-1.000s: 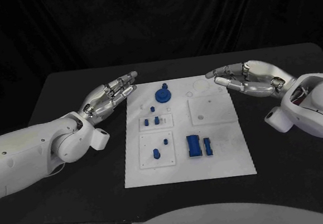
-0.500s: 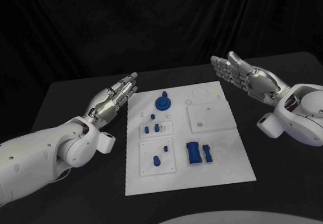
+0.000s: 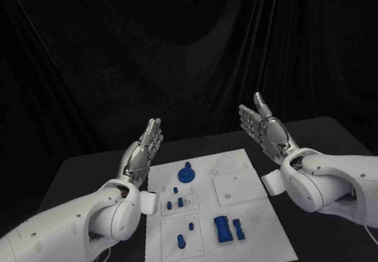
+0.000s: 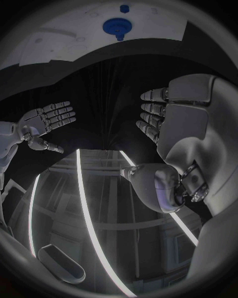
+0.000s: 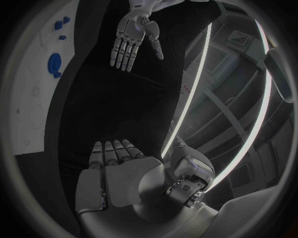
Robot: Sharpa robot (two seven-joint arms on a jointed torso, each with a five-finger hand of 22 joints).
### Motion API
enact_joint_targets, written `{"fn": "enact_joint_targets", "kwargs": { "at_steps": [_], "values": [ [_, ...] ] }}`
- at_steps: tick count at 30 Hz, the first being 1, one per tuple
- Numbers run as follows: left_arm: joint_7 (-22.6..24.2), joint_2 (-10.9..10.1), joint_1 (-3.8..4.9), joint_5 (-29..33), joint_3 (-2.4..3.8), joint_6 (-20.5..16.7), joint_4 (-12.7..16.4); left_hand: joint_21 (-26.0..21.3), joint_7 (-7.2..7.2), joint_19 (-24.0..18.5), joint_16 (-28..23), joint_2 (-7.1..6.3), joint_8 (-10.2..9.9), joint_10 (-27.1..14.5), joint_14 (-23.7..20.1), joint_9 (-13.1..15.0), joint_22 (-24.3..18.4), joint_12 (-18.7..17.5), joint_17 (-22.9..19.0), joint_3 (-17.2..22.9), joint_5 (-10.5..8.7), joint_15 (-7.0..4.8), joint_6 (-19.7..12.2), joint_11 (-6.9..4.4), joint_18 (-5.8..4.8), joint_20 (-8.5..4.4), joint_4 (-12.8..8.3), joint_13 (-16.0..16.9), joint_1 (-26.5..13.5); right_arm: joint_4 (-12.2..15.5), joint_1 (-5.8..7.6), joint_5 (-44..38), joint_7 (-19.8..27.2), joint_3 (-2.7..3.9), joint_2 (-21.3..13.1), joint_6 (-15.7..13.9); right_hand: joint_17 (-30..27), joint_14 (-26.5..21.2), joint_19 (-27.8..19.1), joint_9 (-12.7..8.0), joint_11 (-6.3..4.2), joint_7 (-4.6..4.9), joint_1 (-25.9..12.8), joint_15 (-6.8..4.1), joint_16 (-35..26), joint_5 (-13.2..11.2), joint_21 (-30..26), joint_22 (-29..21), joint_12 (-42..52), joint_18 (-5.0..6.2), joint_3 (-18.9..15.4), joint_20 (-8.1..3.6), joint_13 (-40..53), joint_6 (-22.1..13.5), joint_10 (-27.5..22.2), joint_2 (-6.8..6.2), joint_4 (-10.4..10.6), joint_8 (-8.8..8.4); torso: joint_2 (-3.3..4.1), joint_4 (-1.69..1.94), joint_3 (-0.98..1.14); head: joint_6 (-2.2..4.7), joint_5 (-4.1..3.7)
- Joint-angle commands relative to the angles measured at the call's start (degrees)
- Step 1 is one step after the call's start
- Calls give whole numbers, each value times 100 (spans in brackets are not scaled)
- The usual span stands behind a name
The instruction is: Assemble the parts on the task board
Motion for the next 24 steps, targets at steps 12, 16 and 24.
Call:
{"fn": "enact_joint_targets", "kwargs": {
  "at_steps": [12,16,24],
  "values": [
    [-418,295,-245,903,341,-2222,261,-19,6,7,-21,-196,-27,-38,-2,-8,-6,-39,-9,501,-736,1,-601,2,-255,-52,-637,-7,-1647,-223,-253,1395,546,191,285,-1111,-5,-1,-2,-5,-7,2,-35,-29,-21,-20,-20,-6,-21,-41,-1,-30,-5,-21,-26,7,-15,-20,-245,-58,-8,273,-72],
    [-418,295,-245,903,342,-2224,261,-19,6,7,-21,-196,-27,-38,-2,-8,-6,-39,-9,501,-736,1,-601,2,-255,-52,-637,-7,-1852,-223,-253,1395,546,191,285,-1111,-5,-1,-2,-5,-7,2,-35,-29,-21,-20,-20,-6,-21,-41,-1,-30,-5,-21,-26,7,-15,-20,-245,-58,-8,273,-72],
    [-418,295,-245,903,342,-2224,261,-19,6,7,-21,-196,-27,-38,-2,-8,-6,-39,-9,501,-736,1,-601,2,-255,-52,-637,-7,-2139,-223,-253,1395,546,191,285,-1111,-5,-1,-2,-5,-7,2,-35,-29,-21,-20,-20,-6,-21,-41,-1,-30,-5,-21,-26,7,-15,-20,-245,-58,-8,273,-72]
  ]
}}
